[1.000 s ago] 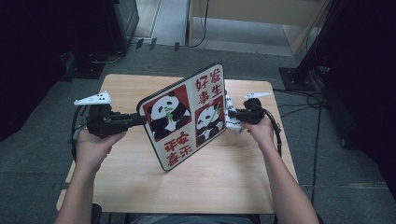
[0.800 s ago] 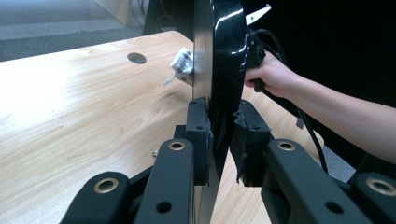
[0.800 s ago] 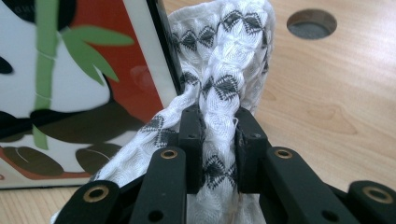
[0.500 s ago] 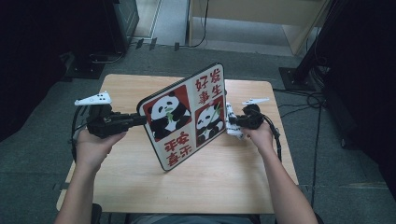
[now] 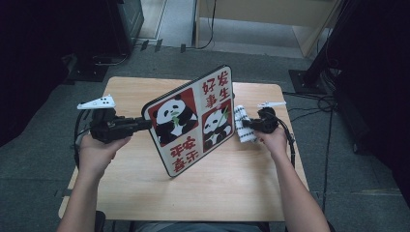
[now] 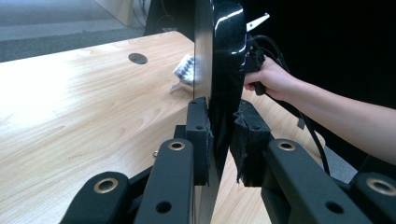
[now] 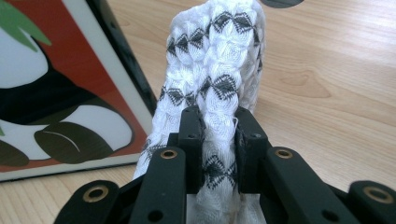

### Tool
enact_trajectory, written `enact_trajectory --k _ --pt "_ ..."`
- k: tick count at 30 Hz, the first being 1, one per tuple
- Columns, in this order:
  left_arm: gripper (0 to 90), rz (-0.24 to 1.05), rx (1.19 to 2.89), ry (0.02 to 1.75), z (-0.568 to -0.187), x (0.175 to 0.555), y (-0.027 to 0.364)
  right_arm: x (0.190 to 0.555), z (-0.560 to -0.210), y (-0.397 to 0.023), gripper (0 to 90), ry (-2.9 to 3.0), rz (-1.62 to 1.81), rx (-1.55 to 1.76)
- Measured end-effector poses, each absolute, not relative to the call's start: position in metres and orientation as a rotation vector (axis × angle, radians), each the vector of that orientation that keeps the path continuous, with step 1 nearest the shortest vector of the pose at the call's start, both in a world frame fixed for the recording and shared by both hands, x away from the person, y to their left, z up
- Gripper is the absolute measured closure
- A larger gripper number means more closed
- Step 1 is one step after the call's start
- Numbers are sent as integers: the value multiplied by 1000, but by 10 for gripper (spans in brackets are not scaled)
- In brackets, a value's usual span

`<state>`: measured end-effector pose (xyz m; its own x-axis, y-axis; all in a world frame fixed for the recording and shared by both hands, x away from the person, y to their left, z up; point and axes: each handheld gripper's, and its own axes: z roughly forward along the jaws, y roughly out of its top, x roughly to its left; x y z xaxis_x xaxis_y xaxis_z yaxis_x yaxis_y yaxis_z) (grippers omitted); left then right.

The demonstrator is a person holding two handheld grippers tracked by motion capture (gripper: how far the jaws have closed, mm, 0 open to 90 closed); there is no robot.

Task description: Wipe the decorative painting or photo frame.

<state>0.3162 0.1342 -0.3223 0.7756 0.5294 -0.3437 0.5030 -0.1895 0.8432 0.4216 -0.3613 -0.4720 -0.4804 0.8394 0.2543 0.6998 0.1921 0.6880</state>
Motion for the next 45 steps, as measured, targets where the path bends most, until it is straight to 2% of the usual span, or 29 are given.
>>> enact_trajectory --k 21,36,45 --pt "782 19 1827 795 -323 317 134 423 -465 -393 763 2149 1050 1528" --pt "782 18 1829 795 -323 317 134 429 -492 -403 761 2133 968 1623" --pt "781 23 1832 798 -323 316 133 429 -500 -404 709 2136 983 1622"
